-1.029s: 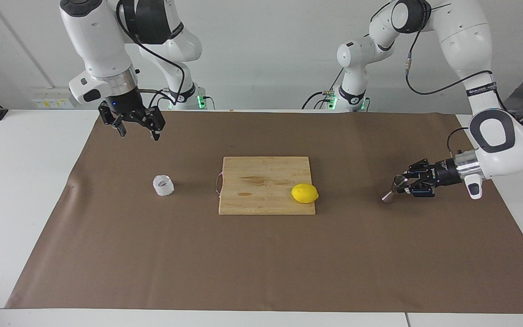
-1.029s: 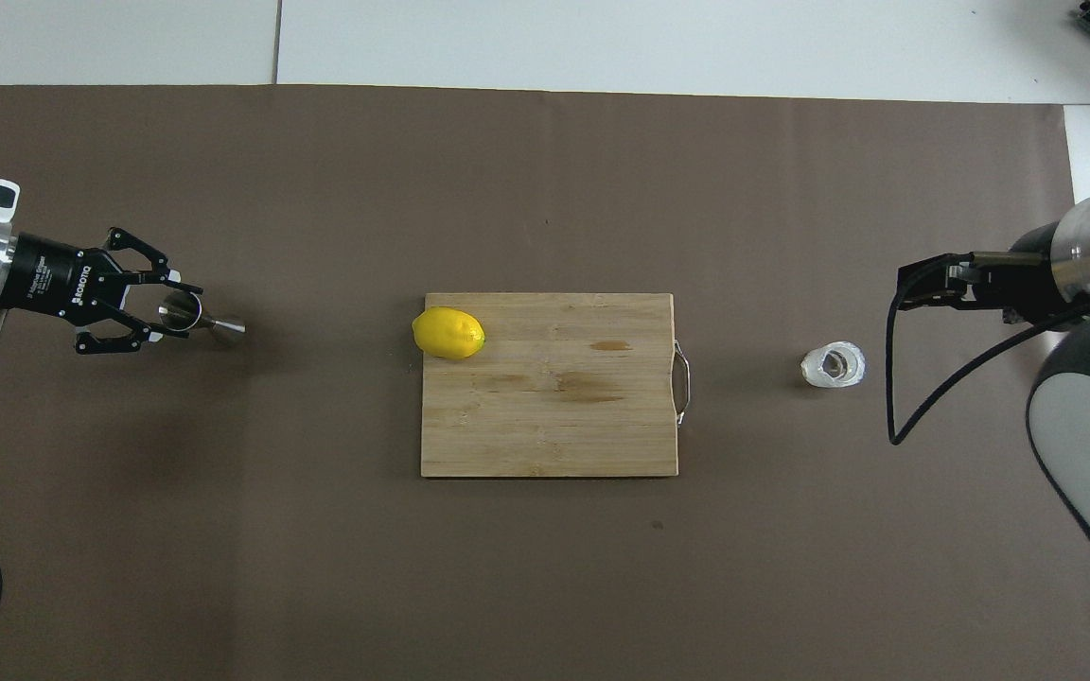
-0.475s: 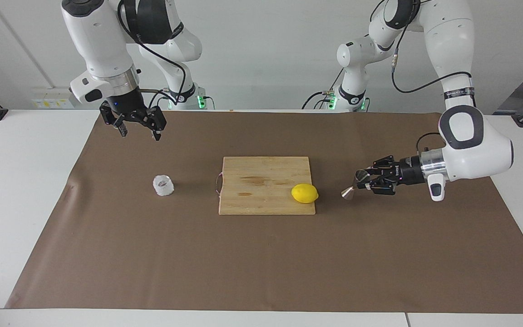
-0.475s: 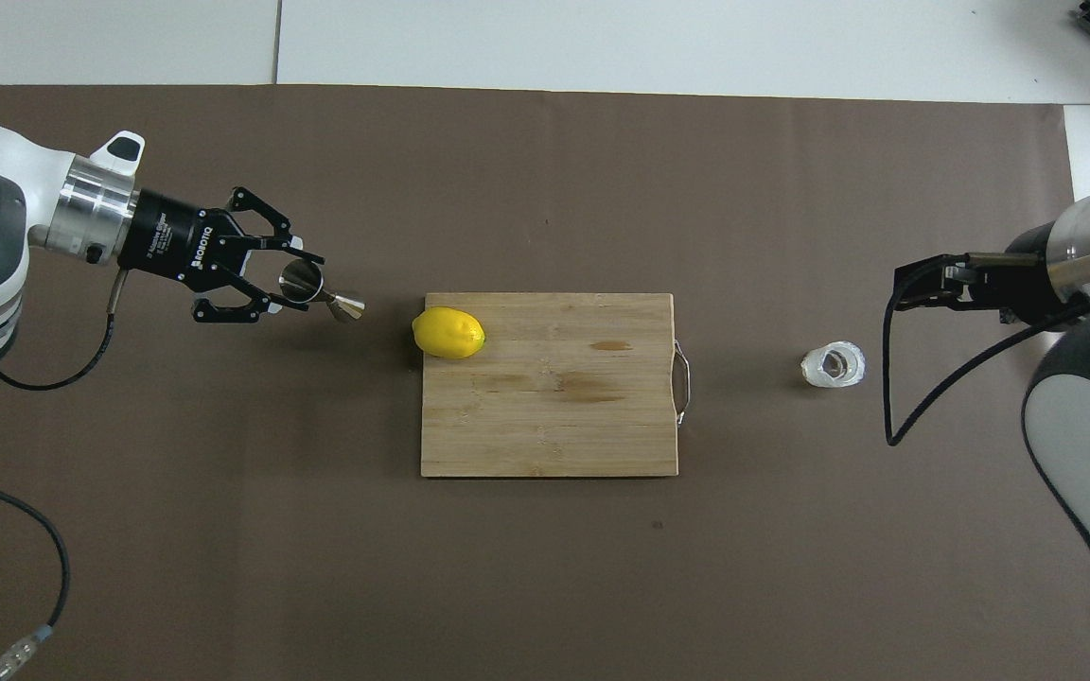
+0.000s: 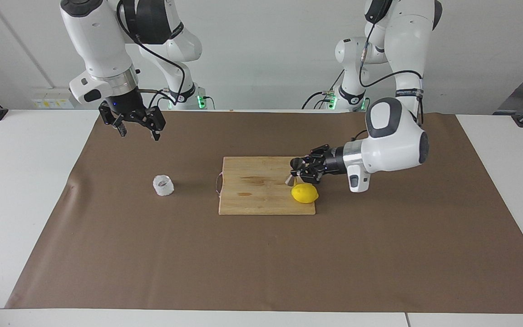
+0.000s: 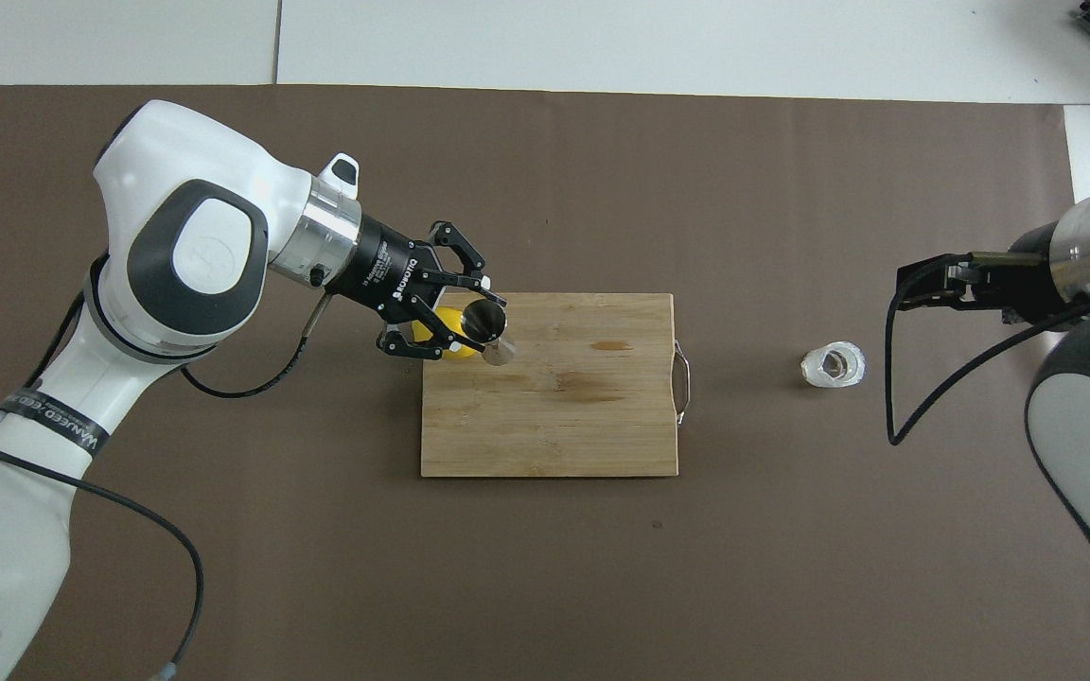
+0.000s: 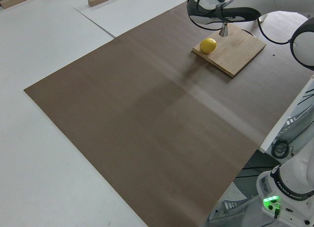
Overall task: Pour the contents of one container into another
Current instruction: 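Lift the jigger with the left gripper and carry it over the board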
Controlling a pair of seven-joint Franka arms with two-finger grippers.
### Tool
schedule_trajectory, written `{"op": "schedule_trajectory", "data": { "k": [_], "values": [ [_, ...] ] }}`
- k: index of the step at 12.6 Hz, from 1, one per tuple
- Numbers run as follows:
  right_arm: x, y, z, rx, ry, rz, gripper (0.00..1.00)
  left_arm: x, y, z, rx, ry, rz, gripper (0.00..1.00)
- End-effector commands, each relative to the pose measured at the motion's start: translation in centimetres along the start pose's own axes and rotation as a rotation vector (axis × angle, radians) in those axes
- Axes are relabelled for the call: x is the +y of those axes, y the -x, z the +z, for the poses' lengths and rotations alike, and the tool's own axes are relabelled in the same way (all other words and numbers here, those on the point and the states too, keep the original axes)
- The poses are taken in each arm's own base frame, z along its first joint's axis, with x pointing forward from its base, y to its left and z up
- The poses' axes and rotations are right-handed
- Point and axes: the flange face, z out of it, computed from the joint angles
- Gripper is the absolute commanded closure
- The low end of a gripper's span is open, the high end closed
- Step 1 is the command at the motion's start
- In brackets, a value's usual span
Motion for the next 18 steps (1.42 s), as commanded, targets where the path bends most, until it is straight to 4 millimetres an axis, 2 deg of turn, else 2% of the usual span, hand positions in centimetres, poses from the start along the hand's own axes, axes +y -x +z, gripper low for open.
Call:
{"op": "schedule_trajectory", "data": {
  "k": [1,4,6,7,9,11,18],
  "values": [
    [0.6,0.4,-0.1,-0.004,0.001,-0.013,0.00,-0.2,2.5,3.8,0.047,0.036,0.004,1.00],
    [0.6,0.5,-0.1,-0.004,0.002,-0.011,0.00,-0.1,3.5,8.5,0.081,0.051,-0.005,1.00],
    [0.5,0.6,0.0,-0.003,0.002,-0.013,0.00,0.1,4.0,9.2,0.079,0.077,-0.006,1.00],
    [0.5,0.5,0.1,-0.004,0.002,-0.013,0.00,-0.1,5.1,10.5,0.080,0.065,0.009,1.00],
    [0.5,0.5,0.1,-0.005,0.002,-0.013,0.00,-0.5,5.5,12.2,0.107,0.091,0.017,1.00],
    [0.3,0.6,0.1,0.001,0.001,-0.016,0.00,-1.0,5.7,13.1,0.107,0.071,0.018,1.00],
    [-0.1,0.6,0.1,0.004,0.000,-0.022,0.00,-1.0,3.8,13.8,0.112,0.060,0.017,1.00]
  ]
}}
